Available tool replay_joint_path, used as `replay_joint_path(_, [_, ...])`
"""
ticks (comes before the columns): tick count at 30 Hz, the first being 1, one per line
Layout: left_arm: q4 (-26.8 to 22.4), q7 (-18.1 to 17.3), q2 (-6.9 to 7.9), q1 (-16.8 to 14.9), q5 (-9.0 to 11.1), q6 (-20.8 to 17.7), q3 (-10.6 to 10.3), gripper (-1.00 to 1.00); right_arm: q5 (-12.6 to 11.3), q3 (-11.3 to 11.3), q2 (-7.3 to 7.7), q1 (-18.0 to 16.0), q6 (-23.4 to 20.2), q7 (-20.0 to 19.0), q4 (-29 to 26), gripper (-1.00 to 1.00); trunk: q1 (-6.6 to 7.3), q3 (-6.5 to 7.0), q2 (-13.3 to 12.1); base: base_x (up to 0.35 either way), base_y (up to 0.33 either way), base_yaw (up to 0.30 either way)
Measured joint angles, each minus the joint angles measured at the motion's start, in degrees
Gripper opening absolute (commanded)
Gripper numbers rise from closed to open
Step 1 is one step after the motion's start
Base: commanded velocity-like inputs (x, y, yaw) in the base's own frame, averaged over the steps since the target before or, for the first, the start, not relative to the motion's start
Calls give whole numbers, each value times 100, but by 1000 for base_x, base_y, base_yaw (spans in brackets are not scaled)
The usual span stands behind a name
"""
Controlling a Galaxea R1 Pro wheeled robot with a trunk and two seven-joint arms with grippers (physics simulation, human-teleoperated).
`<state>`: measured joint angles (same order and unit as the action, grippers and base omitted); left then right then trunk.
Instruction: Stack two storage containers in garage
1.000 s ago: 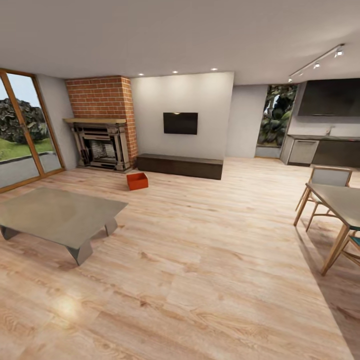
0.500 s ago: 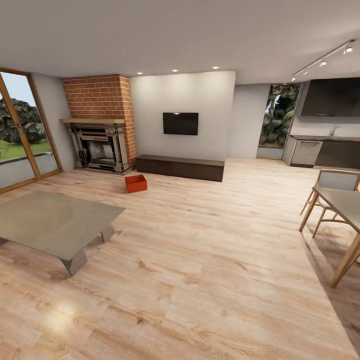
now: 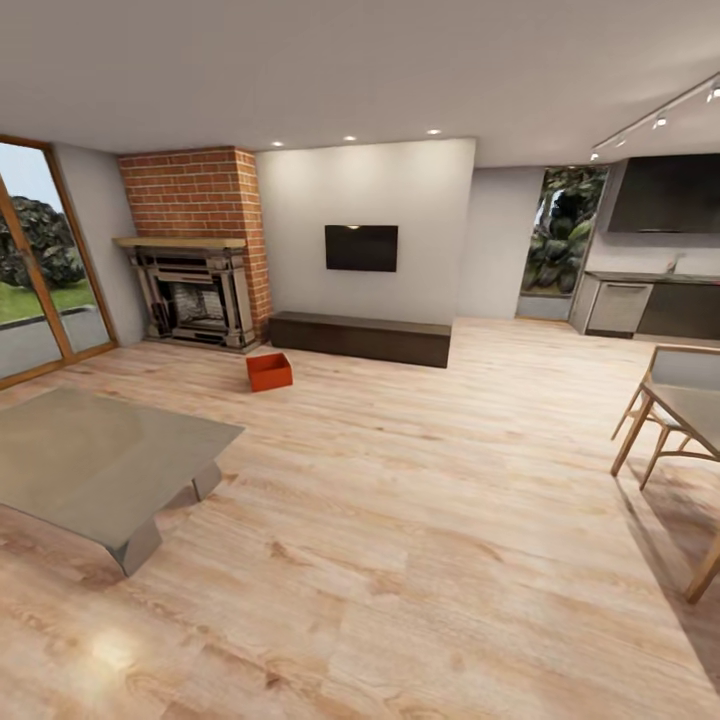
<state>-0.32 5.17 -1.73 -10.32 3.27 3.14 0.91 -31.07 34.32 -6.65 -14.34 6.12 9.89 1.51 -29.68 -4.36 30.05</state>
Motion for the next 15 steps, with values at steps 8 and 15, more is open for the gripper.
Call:
replay_joint_path(8, [2,0,-1,-1,0,-2,0,100,-42,0,-6,0,-6,0,0,100,0,0,0,326,0,-111])
replay_joint_path(15, [2,0,1,-1,0,-2,0,100,-43,0,-6,0,-7,0,0,100,0,0,0,326,0,-223])
